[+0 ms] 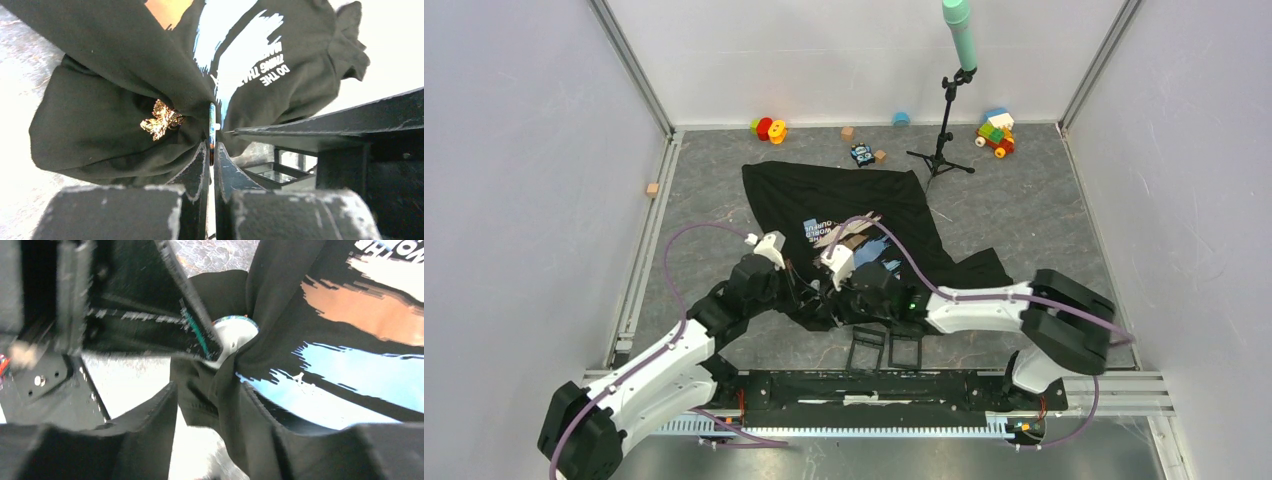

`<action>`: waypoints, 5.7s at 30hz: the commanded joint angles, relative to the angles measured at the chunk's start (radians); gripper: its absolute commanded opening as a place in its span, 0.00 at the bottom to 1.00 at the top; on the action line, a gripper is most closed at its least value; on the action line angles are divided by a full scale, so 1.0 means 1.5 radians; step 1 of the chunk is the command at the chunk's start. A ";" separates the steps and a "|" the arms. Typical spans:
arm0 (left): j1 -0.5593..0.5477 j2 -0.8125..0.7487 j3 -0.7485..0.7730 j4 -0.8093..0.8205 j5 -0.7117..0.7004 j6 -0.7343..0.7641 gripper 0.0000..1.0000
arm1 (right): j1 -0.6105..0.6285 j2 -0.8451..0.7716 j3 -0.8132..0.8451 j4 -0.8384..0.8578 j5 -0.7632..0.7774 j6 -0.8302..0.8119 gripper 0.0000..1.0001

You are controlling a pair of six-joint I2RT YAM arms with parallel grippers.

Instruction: Pin the brooch onto the clothing

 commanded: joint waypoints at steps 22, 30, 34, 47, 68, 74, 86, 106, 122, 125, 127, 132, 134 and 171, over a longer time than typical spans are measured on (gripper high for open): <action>0.029 -0.072 -0.127 0.296 0.269 0.049 0.02 | -0.260 -0.116 -0.111 0.166 -0.556 -0.190 0.65; 0.029 -0.056 -0.150 0.335 0.281 0.064 0.02 | -0.262 -0.034 -0.069 0.173 -0.609 -0.193 0.65; 0.028 -0.057 -0.148 0.330 0.284 0.070 0.02 | -0.262 0.005 -0.048 0.167 -0.622 -0.192 0.61; 0.029 -0.052 -0.150 0.349 0.300 0.069 0.02 | -0.261 0.042 -0.034 0.198 -0.677 -0.164 0.37; 0.028 -0.047 -0.149 0.361 0.311 0.064 0.02 | -0.261 0.059 -0.026 0.219 -0.686 -0.131 0.36; 0.028 -0.047 -0.150 0.367 0.317 0.062 0.02 | -0.261 0.067 -0.019 0.219 -0.648 -0.118 0.35; 0.028 -0.058 -0.151 0.359 0.315 0.060 0.02 | -0.262 0.077 -0.035 0.278 -0.543 -0.046 0.30; 0.029 -0.071 -0.143 0.319 0.277 0.053 0.02 | -0.262 0.062 -0.051 0.261 -0.466 -0.060 0.29; 0.036 -0.072 -0.071 0.090 0.090 0.027 0.63 | -0.302 -0.067 -0.116 0.234 -0.396 -0.037 0.69; 0.048 -0.069 -0.027 0.011 0.043 0.027 0.86 | -0.321 -0.121 -0.124 0.154 -0.331 -0.046 0.75; 0.066 -0.059 0.004 -0.055 0.003 0.010 0.95 | -0.331 -0.162 -0.121 0.062 -0.261 -0.060 0.77; 0.095 -0.070 0.019 -0.171 -0.077 -0.046 1.00 | -0.373 -0.265 -0.134 -0.118 -0.105 -0.080 0.82; 0.096 -0.076 0.017 -0.203 -0.088 -0.064 1.00 | -0.401 -0.302 -0.151 -0.168 -0.060 -0.077 0.85; 0.095 -0.053 -0.061 -0.098 -0.006 -0.107 0.02 | -0.577 -0.546 -0.352 -0.364 0.099 0.027 0.72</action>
